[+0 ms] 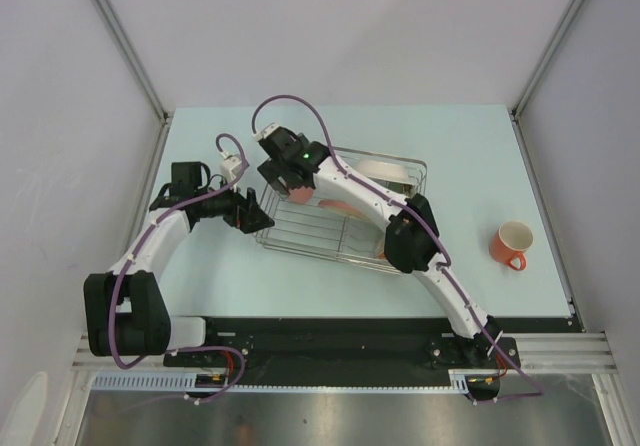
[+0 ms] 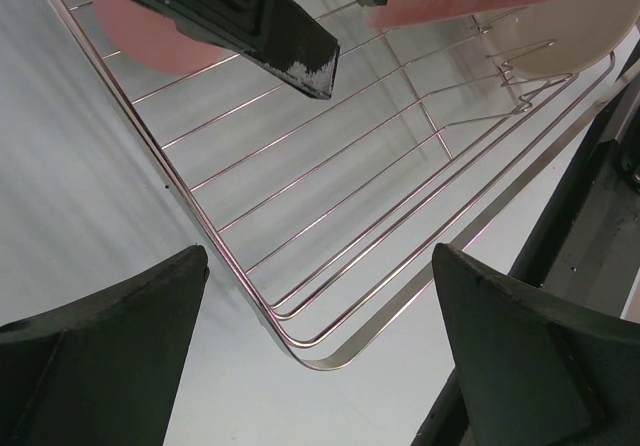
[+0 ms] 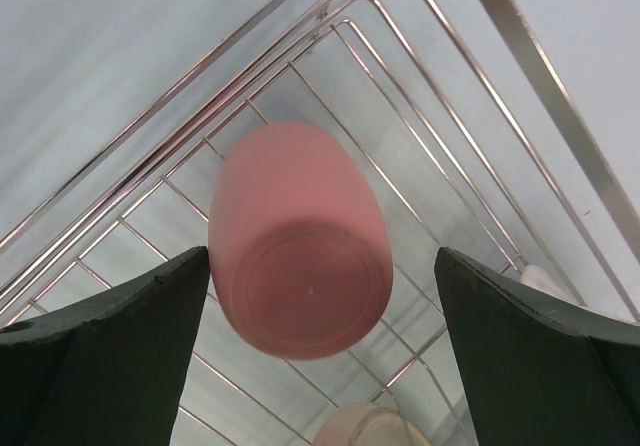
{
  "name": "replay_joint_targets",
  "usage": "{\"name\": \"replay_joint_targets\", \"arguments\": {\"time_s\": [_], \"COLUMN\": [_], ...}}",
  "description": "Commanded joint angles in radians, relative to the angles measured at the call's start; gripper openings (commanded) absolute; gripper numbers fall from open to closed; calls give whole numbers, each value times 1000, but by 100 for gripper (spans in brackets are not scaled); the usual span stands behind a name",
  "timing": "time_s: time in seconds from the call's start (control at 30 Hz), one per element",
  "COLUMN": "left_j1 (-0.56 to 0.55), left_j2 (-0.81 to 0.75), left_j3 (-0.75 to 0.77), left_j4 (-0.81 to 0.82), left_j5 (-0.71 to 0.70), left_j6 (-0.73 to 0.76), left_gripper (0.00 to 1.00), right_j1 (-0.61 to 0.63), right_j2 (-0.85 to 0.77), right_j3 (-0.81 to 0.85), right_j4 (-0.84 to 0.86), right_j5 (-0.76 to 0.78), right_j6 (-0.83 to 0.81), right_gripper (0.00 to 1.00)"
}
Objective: Load the mixed dishes into the dish rack
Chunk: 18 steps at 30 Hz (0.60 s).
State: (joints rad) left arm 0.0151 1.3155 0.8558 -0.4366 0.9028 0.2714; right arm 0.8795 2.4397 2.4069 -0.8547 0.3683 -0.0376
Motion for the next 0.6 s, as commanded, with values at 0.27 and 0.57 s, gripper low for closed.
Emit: {"name": "replay_joint_targets", "arguments": {"time_s": [0.27,0.57], "left_j1": [-6,-6], "left_j2": [-10,-9], "left_j3": [3,17], "left_j4": [-11,-24], "left_j5": [36,33], "left_j6": [37,41], "left_gripper": [100,100], "right_j1": [-28,-40], "right_j2": [-93,-192], "right_j3": [3,-18], "right_j4": [36,22], "right_j5": [40,-45], "right_j6": [-18,33], "right_gripper": [100,100]}}
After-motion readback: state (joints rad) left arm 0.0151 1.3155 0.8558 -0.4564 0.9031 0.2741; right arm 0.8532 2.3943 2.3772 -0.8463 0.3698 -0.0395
